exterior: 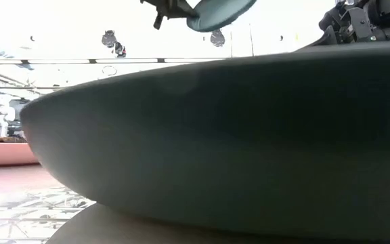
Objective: Place and stack plates onto a shelf
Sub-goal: Stack the dark green plate onto the dark blue plate on the shelf
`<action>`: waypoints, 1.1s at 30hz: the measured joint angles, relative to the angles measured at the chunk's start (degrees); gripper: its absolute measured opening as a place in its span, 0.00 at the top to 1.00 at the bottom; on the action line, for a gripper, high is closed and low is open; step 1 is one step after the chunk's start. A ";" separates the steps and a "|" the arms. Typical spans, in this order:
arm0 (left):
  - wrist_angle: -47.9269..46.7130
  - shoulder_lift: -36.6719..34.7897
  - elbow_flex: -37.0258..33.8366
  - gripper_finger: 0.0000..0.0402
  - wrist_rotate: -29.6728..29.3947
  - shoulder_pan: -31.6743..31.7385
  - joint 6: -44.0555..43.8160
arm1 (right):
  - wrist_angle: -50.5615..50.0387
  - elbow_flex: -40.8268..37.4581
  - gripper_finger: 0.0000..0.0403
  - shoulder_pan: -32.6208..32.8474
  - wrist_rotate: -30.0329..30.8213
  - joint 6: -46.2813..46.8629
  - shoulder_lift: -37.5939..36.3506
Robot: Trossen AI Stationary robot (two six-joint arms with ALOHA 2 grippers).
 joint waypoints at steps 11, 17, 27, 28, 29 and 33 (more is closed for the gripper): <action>0.01 5.77 -0.07 0.94 21.17 16.63 -16.54 | 2.46 0.00 0.63 -0.01 0.20 -0.02 0.00; -0.09 7.51 -0.06 0.94 22.46 17.58 -13.66 | 2.76 0.00 0.63 -0.04 0.22 -0.03 0.00; 1.39 8.56 -0.03 0.94 22.50 15.80 -8.06 | 2.74 0.00 0.63 -0.03 0.15 -0.03 0.00; 1.66 8.66 -0.02 0.93 22.32 15.75 -8.75 | 2.74 0.00 0.63 -0.01 0.14 -0.03 0.00; 1.69 8.74 -0.02 0.93 22.24 15.69 -9.02 | 2.74 0.00 0.63 -0.01 0.11 -0.03 0.00; 3.23 8.80 -0.02 0.87 18.01 14.52 -8.00 | 2.77 0.00 0.63 -0.01 0.05 -0.03 0.00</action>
